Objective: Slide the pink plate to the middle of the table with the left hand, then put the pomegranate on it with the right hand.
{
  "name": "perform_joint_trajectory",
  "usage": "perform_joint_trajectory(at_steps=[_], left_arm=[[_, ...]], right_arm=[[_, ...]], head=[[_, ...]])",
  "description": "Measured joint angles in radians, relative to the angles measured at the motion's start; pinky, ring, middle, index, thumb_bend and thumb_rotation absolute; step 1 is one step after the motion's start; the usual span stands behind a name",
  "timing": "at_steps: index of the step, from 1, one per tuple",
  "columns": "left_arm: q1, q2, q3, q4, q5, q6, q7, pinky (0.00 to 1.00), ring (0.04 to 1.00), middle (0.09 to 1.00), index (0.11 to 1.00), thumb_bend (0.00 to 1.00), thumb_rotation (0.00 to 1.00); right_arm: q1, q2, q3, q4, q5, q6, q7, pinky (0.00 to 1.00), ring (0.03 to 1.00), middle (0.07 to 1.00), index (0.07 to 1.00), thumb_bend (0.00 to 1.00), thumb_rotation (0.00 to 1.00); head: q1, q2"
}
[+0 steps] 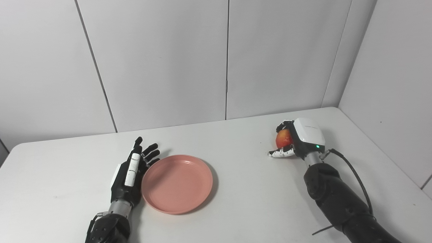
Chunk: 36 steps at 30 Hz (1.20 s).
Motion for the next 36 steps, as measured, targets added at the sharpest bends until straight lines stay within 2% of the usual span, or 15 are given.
perform_joint_trajectory(at_steps=[4, 11, 15, 17, 21, 28, 34, 36], left_arm=[[0.001, 0.000, 0.001, -0.001, 0.000, 0.000, 0.001, 0.79, 0.825, 0.826, 1.000, 0.83, 0.80], [0.011, -0.007, -0.003, -0.020, 0.003, 0.004, 0.014, 0.78, 0.822, 0.819, 1.000, 0.82, 0.80], [0.018, -0.015, -0.007, -0.034, 0.004, 0.009, 0.026, 0.78, 0.821, 0.813, 1.000, 0.81, 0.80], [0.019, -0.019, -0.010, -0.037, 0.005, 0.011, 0.037, 0.78, 0.817, 0.809, 1.000, 0.81, 0.81], [0.020, -0.024, -0.013, -0.041, 0.006, 0.013, 0.047, 0.77, 0.820, 0.809, 1.000, 0.81, 0.81], [0.024, -0.029, -0.020, -0.046, 0.007, 0.013, 0.051, 0.78, 0.811, 0.800, 1.000, 0.83, 0.82], [0.024, -0.043, -0.025, -0.048, 0.026, 0.013, 0.066, 0.75, 0.799, 0.796, 1.000, 0.86, 0.83], [0.024, -0.048, -0.025, -0.048, 0.025, 0.012, 0.067, 0.75, 0.801, 0.798, 1.000, 0.86, 0.82]], right_arm=[[0.014, -0.001, 0.003, -0.037, -0.001, 0.000, 0.001, 0.23, 0.295, 0.410, 0.528, 0.52, 0.00], [0.014, 0.002, 0.013, -0.144, -0.001, -0.011, 0.008, 0.24, 0.310, 0.414, 0.532, 0.52, 0.00], [0.012, 0.010, 0.016, -0.232, -0.002, -0.032, 0.012, 0.24, 0.310, 0.418, 0.534, 0.52, 0.00], [0.009, 0.017, 0.016, -0.264, -0.002, -0.037, 0.014, 0.24, 0.308, 0.420, 0.533, 0.52, 0.01], [0.008, 0.027, 0.014, -0.346, 0.000, -0.042, 0.040, 0.24, 0.307, 0.422, 0.532, 0.52, 0.01], [0.007, 0.085, 0.004, -0.499, 0.003, -0.041, 0.101, 0.26, 0.331, 0.435, 0.528, 0.52, 0.01], [0.008, 0.129, 0.008, -0.548, -0.012, -0.041, 0.142, 0.26, 0.323, 0.431, 0.534, 0.52, 0.01], [0.009, 0.140, 0.008, -0.560, -0.011, -0.042, 0.148, 0.26, 0.324, 0.434, 0.535, 0.52, 0.01]], head=[[0.008, 0.005], [0.040, 0.008], [0.103, 0.017], [0.103, 0.017], [0.147, 0.018], [0.170, 0.018], [0.230, 0.009], [0.230, 0.009]])
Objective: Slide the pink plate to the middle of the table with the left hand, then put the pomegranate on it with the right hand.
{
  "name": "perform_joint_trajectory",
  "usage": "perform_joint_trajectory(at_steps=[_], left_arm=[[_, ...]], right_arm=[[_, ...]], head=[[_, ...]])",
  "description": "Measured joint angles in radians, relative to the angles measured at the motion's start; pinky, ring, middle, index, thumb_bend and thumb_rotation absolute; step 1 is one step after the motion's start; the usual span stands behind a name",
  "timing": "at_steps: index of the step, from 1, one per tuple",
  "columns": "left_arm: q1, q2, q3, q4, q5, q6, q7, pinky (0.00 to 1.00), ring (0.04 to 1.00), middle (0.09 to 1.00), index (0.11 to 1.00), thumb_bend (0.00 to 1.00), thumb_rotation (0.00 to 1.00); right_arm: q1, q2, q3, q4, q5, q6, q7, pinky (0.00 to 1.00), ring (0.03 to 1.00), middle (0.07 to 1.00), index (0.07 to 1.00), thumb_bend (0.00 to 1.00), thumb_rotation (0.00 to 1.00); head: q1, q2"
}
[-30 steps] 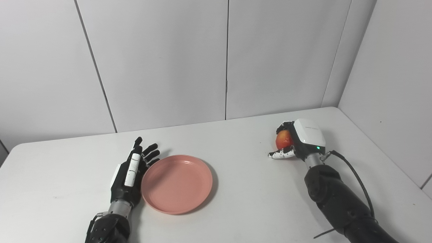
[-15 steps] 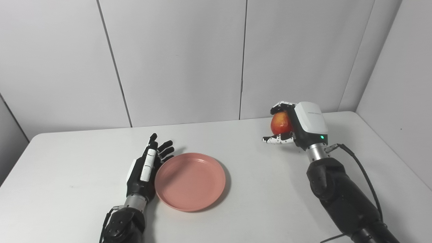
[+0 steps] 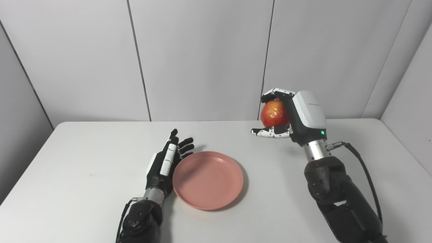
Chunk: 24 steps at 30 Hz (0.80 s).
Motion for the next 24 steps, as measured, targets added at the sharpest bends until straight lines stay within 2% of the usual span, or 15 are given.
perform_joint_trajectory(at_steps=[6, 19, 24], left_arm=[[-0.001, -0.009, -0.002, 0.004, 0.000, -0.002, 0.000, 0.76, 0.801, 0.805, 1.000, 0.85, 0.82], [-0.003, -0.010, -0.004, 0.007, 0.003, -0.003, 0.002, 0.74, 0.785, 0.794, 1.000, 0.85, 0.82], [-0.004, -0.016, -0.002, 0.008, 0.003, -0.003, 0.013, 0.71, 0.773, 0.783, 1.000, 0.83, 0.81]], right_arm=[[0.006, 0.028, 0.012, -0.015, 0.004, -0.006, 0.019, 0.24, 0.302, 0.427, 0.533, 0.52, 0.01], [0.006, 0.043, 0.039, -0.016, 0.000, -0.053, 0.039, 0.23, 0.302, 0.430, 0.535, 0.52, 0.01], [0.008, 0.052, 0.039, -0.024, 0.007, -0.057, 0.052, 0.25, 0.339, 0.458, 0.524, 0.52, 0.01]], head=[[0.043, -0.006], [0.064, -0.002], [0.074, 0.002]])
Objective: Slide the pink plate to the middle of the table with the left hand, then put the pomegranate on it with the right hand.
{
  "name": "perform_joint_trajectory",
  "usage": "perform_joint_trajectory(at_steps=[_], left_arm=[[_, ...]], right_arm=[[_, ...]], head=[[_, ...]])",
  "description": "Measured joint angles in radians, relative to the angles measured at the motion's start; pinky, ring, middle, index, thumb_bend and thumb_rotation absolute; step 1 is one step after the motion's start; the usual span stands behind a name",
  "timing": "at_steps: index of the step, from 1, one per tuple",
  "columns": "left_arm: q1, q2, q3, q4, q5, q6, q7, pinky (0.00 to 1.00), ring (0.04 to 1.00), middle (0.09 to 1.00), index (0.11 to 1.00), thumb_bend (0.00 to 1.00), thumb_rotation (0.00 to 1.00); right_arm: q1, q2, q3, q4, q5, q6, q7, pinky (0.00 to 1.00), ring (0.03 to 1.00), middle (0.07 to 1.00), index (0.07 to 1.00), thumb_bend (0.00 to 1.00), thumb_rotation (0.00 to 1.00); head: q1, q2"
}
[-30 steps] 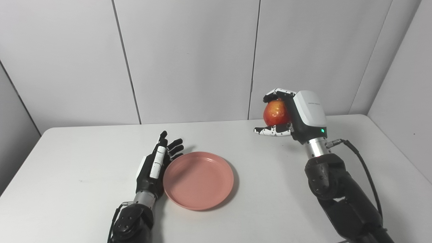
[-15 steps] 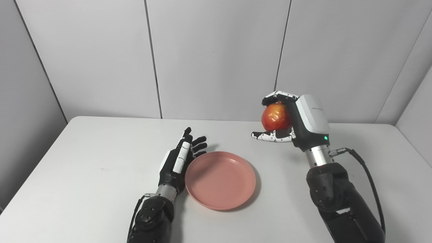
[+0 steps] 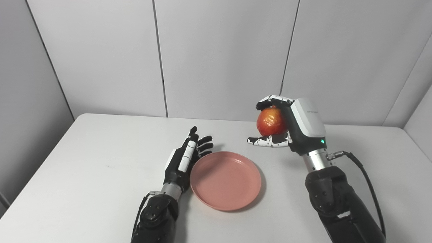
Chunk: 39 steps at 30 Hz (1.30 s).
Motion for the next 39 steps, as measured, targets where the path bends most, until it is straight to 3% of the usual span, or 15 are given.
perform_joint_trajectory(at_steps=[6, 11, 20, 28, 39], left_arm=[[0.000, -0.008, -0.001, 0.000, 0.000, 0.000, 0.004, 0.73, 0.775, 0.784, 1.000, 0.85, 0.81], [0.000, -0.013, 0.000, 0.000, -0.001, 0.000, 0.006, 0.70, 0.763, 0.773, 1.000, 0.82, 0.81], [0.000, -0.015, -0.002, 0.000, -0.001, 0.001, 0.007, 0.71, 0.775, 0.789, 1.000, 0.79, 0.82], [0.000, -0.015, -0.006, 0.001, -0.001, 0.001, -0.002, 0.73, 0.787, 0.805, 1.000, 0.78, 0.84], [0.002, -0.015, -0.013, -0.002, -0.003, 0.002, -0.003, 0.73, 0.789, 0.805, 1.000, 0.77, 0.85]], right_arm=[[0.024, 0.046, 0.002, -0.028, 0.011, 0.000, 0.008, 0.25, 0.331, 0.481, 0.490, 0.52, 0.01], [0.054, 0.081, 0.008, -0.033, 0.014, 0.000, 0.030, 0.22, 0.293, 0.431, 0.530, 0.52, 0.01], [0.091, 0.116, 0.023, -0.050, 0.024, -0.001, 0.041, 0.23, 0.305, 0.430, 0.536, 0.52, 0.01], [0.139, 0.155, 0.075, -0.009, 0.003, -0.007, 0.041, 0.22, 0.295, 0.426, 0.533, 0.52, 0.01], [0.142, 0.167, 0.078, 0.087, -0.019, -0.007, 0.038, 0.20, 0.278, 0.419, 0.532, 0.52, 0.01]], head=[[0.003, 0.002], [0.003, 0.003], [0.005, 0.005], [0.003, 0.012], [-0.003, 0.017]])
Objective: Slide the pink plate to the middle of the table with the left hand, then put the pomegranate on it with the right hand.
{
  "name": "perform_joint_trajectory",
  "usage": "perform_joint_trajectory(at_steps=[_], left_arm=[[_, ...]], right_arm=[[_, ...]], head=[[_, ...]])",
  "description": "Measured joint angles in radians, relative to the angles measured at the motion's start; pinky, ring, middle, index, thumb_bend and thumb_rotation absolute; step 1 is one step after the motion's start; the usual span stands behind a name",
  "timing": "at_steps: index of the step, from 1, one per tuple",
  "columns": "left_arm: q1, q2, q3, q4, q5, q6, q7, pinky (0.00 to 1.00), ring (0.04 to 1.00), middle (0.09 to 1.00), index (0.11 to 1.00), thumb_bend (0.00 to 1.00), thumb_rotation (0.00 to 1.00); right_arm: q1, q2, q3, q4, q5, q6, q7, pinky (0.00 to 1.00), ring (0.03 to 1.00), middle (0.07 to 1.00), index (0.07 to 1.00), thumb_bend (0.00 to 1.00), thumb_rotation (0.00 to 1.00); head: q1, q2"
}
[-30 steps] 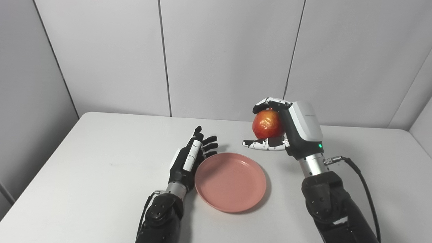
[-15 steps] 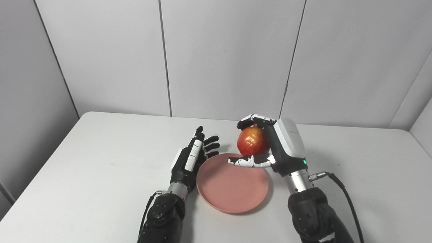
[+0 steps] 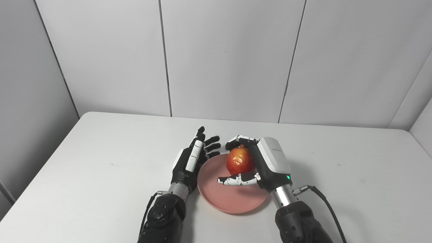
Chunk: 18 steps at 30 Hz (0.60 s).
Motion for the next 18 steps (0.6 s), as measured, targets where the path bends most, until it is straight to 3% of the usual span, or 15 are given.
perform_joint_trajectory(at_steps=[11, 18], left_arm=[[-0.001, -0.001, -0.003, 0.006, -0.001, -0.004, -0.001, 0.74, 0.795, 0.821, 1.000, 0.79, 0.84], [-0.003, -0.005, -0.004, 0.016, -0.002, -0.015, -0.002, 0.72, 0.764, 0.759, 1.000, 0.79, 0.83]], right_arm=[[-0.001, 0.010, 0.007, 0.101, -0.042, 0.004, -0.038, 0.23, 0.318, 0.424, 0.535, 0.52, 0.01], [-0.002, 0.005, 0.017, 0.101, -0.068, 0.078, 0.037, 0.26, 0.361, 0.437, 0.534, 0.52, 0.01]], head=[[-0.012, 0.006], [-0.012, 0.006]])
